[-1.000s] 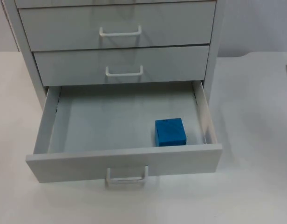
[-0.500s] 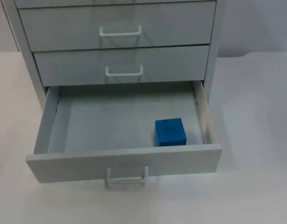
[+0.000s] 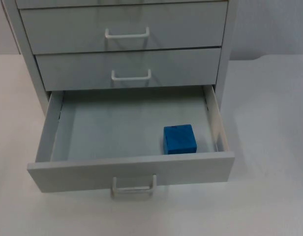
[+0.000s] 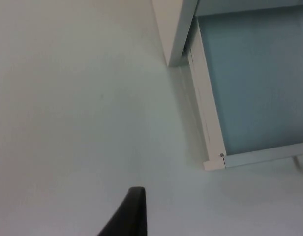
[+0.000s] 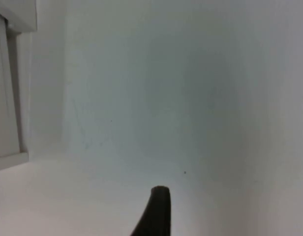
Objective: Open the drawer with the left hand, place the block into the drawer with the right hand, then close the drawer with the left hand.
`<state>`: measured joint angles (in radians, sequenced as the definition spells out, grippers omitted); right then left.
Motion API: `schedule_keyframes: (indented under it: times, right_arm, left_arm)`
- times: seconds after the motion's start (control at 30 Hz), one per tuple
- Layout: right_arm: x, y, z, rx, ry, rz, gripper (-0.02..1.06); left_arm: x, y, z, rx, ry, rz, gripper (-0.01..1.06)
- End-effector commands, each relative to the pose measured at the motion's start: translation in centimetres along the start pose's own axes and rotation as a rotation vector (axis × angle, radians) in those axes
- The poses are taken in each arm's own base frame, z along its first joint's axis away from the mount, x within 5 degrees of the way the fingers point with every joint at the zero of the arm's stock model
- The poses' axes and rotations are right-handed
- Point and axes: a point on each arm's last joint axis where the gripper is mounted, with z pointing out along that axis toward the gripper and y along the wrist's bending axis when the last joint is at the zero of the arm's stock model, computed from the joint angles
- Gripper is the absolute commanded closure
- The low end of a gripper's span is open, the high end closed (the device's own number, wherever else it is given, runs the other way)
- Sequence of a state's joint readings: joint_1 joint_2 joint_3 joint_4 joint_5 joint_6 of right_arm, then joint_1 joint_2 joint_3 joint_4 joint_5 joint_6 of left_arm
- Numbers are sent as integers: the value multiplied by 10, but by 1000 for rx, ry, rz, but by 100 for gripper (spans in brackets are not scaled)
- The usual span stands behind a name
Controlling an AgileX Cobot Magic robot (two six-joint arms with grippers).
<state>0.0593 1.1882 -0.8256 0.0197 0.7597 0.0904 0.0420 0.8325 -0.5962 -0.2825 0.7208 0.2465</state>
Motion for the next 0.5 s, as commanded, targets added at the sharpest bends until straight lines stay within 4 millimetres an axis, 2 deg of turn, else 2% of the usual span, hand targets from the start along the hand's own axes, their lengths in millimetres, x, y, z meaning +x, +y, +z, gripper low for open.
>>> schedule_keyframes:
  times: [0.0,0.07,0.17,0.2,0.27,0.33,0.37,0.4,0.43,0.47]
  right_arm:
    - [1,-1,-3,-3,-13,1,29]
    - [1,-1,-3,-3,-13,1,29]
    - [0,0,-3,-9,-18,6,29]
    - [0,0,-3,-9,-18,6,29]
    - [0,0,-3,-9,-18,6,29]
    - [0,0,-4,-10,-26,7,29]
    - [0,0,-4,-10,-26,7,29]
    - [0,0,-4,-10,-26,7,29]
    - [0,0,-4,-11,-28,7,29]
    - [-1,0,-4,-13,-30,9,29]
  left_arm:
    - [1,-1,0,13,4,-1,0]
    - [1,-2,0,30,5,5,0]
    - [0,-12,-1,127,-16,51,13]
    - [0,-12,-1,127,-16,51,13]
    - [-2,-19,-1,188,-37,90,30]
    - [-2,-26,-1,228,-46,149,53]
    - [-2,-26,-1,228,-46,149,53]
    - [-2,-29,-2,245,-50,182,67]
    - [-1,-34,-2,275,-55,233,88]
    - [-1,-38,-2,297,-55,251,99]
